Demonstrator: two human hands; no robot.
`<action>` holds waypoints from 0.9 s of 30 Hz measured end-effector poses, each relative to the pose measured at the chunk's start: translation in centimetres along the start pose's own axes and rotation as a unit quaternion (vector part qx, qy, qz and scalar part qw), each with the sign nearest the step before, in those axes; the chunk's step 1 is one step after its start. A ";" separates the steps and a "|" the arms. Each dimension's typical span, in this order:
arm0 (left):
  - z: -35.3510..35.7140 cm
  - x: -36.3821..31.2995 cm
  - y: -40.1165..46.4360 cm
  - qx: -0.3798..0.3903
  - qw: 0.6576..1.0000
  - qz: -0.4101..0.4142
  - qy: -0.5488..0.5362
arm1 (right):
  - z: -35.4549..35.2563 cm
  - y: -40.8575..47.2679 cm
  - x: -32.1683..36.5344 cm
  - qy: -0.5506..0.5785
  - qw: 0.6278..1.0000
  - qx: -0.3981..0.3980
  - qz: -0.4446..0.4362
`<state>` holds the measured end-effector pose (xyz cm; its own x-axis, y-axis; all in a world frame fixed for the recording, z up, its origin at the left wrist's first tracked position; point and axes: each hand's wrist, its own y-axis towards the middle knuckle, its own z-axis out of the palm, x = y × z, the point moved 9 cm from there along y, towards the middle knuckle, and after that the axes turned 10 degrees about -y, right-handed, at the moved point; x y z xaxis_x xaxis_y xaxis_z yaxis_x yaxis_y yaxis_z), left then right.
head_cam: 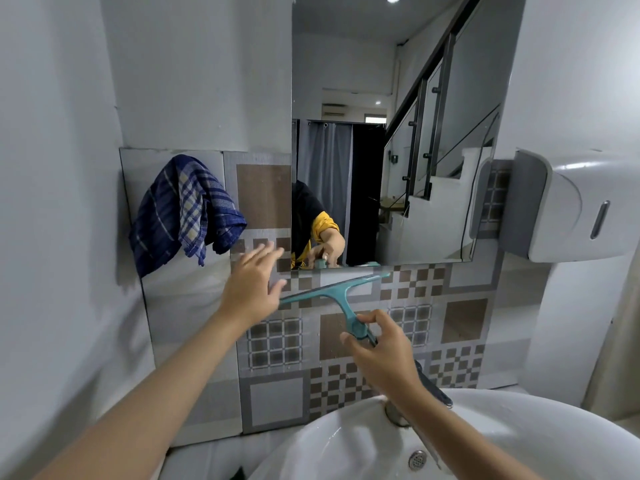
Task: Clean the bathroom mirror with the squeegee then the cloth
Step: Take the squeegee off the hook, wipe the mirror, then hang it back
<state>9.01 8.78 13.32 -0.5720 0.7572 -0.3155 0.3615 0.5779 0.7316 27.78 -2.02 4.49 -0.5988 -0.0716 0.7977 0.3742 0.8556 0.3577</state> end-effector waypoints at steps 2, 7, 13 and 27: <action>-0.7 -2.9 -0.5 0.010 0.989 -0.006 -0.146 | -1.2 -0.2 1.9 -0.047 0.997 0.055 -0.018; 1.0 -6.9 -2.0 0.169 0.930 -0.060 -0.321 | -3.0 -0.6 6.0 -0.141 0.969 0.196 -0.053; 1.6 -7.9 -3.4 0.245 0.903 -0.083 -0.342 | -4.4 -0.4 8.9 -0.168 0.942 0.264 -0.123; -1.4 -2.0 -6.2 0.097 0.905 -0.134 -0.392 | -1.6 5.3 9.4 0.194 0.970 0.127 -0.072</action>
<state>6.88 3.20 10.26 0.0120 0.5218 -0.8530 0.4527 0.7578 0.4699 25.24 0.99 14.67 -0.3027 -0.3452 0.8884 0.0911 0.9173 0.3875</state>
